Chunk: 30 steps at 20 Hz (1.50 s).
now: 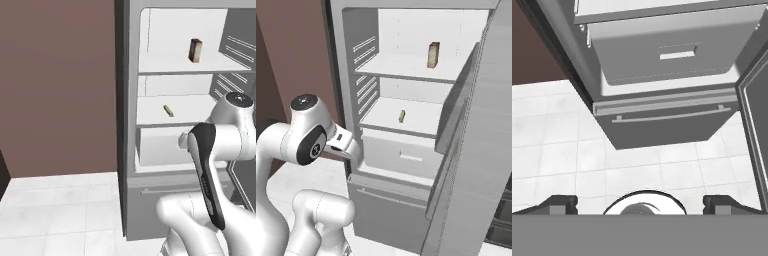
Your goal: Pick the egg and butter from the fridge and place them by the bowl for mixing.
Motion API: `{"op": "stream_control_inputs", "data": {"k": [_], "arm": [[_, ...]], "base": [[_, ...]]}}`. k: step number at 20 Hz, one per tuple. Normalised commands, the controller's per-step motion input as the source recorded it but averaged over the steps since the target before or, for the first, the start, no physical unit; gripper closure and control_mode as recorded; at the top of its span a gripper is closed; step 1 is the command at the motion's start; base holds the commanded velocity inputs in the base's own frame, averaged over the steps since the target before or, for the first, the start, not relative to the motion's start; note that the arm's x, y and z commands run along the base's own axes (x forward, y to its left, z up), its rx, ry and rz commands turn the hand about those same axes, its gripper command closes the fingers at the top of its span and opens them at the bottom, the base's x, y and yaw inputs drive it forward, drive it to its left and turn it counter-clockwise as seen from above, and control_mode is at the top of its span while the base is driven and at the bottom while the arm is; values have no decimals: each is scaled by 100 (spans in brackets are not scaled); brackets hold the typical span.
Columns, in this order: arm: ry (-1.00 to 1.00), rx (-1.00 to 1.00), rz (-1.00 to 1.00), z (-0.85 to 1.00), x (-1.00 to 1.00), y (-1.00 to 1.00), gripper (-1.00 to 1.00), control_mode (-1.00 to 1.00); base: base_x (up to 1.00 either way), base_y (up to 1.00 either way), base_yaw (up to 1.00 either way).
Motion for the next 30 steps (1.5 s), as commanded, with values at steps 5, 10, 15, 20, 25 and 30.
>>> {"op": "stream_control_inputs", "data": {"k": [5,10,15,20,25,30], "arm": [[0,0,0,0,0,0,-100,100],[0,0,0,0,0,0,-100,100],[0,0,0,0,0,0,-100,100],[0,0,0,0,0,0,-100,100],[0,0,0,0,0,0,-100,100],[0,0,0,0,0,0,-100,100]], "base": [[44,-46,6],[42,-33,-7],[52,-5,-16],[48,-1,-17],[34,0,0],[10,0,1]]}}
